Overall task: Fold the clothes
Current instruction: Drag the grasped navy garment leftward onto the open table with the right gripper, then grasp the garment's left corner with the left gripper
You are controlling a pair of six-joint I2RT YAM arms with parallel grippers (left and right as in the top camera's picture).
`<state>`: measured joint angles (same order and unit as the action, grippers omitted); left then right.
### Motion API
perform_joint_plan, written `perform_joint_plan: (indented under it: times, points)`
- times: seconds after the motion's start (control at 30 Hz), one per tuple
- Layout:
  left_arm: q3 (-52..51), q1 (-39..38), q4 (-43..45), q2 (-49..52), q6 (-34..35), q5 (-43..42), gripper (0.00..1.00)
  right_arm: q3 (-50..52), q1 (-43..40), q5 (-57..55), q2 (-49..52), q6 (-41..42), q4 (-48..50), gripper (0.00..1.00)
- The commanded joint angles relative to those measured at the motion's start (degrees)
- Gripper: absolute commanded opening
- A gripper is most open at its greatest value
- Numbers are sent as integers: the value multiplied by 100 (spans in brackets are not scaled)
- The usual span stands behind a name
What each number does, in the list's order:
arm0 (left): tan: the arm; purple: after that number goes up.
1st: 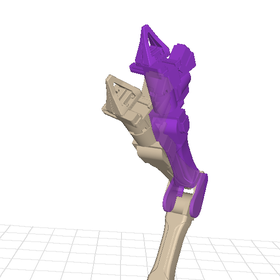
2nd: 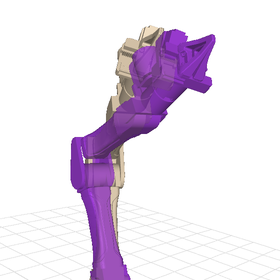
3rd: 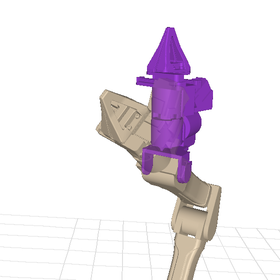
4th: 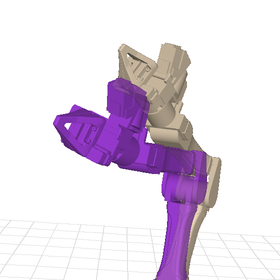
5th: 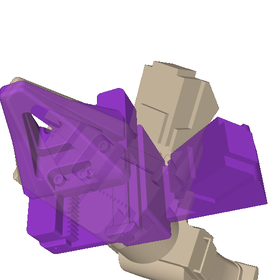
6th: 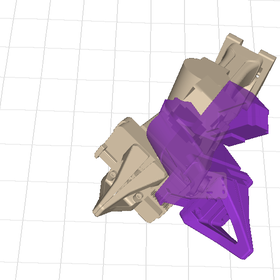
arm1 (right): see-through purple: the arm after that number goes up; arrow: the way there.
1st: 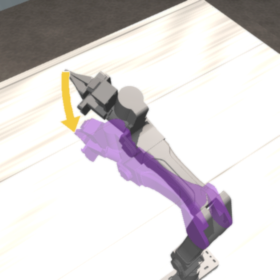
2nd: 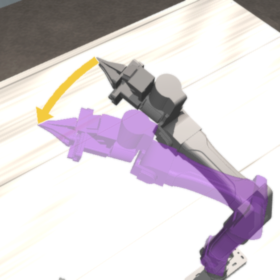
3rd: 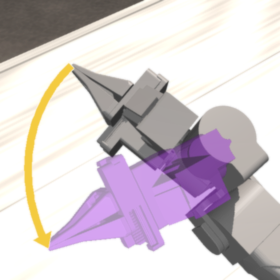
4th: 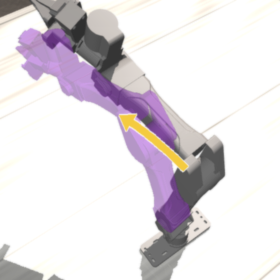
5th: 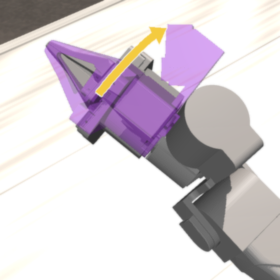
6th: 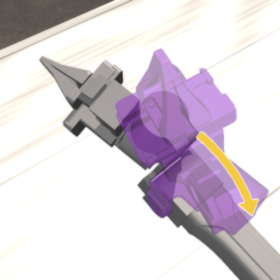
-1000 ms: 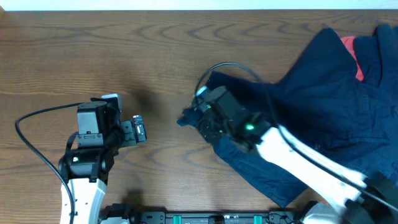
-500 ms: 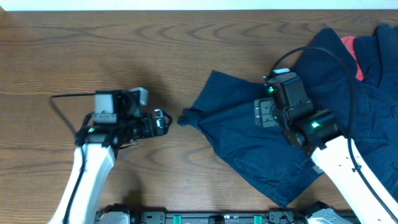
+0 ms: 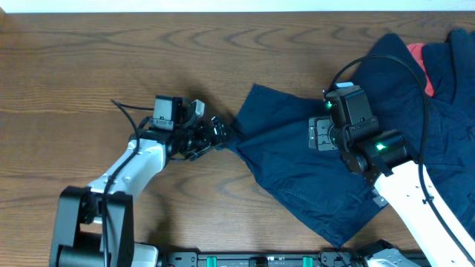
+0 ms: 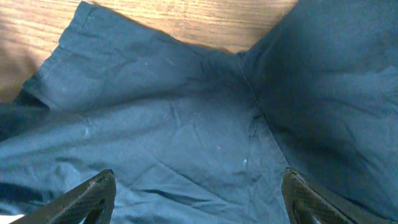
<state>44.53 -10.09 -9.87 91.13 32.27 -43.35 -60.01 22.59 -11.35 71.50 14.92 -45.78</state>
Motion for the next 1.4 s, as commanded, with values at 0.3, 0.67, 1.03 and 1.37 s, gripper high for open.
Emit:
perform_joint_plan:
  times: [0.3,0.67,1.03,1.37]
  points:
    - [98,-17,328,90,306,20,6,-24,-98,-4,11,92,-83,82]
    - [98,-11,-179,-59,229,9,29,-24,-122,-46,33,90,-280,83]
    - [96,-26,-909,-59,1080,542,98,-24,-125,-39,76,92,-315,87]
    - [90,-308,-581,-57,1978,507,97,-24,-125,-39,76,92,-339,87]
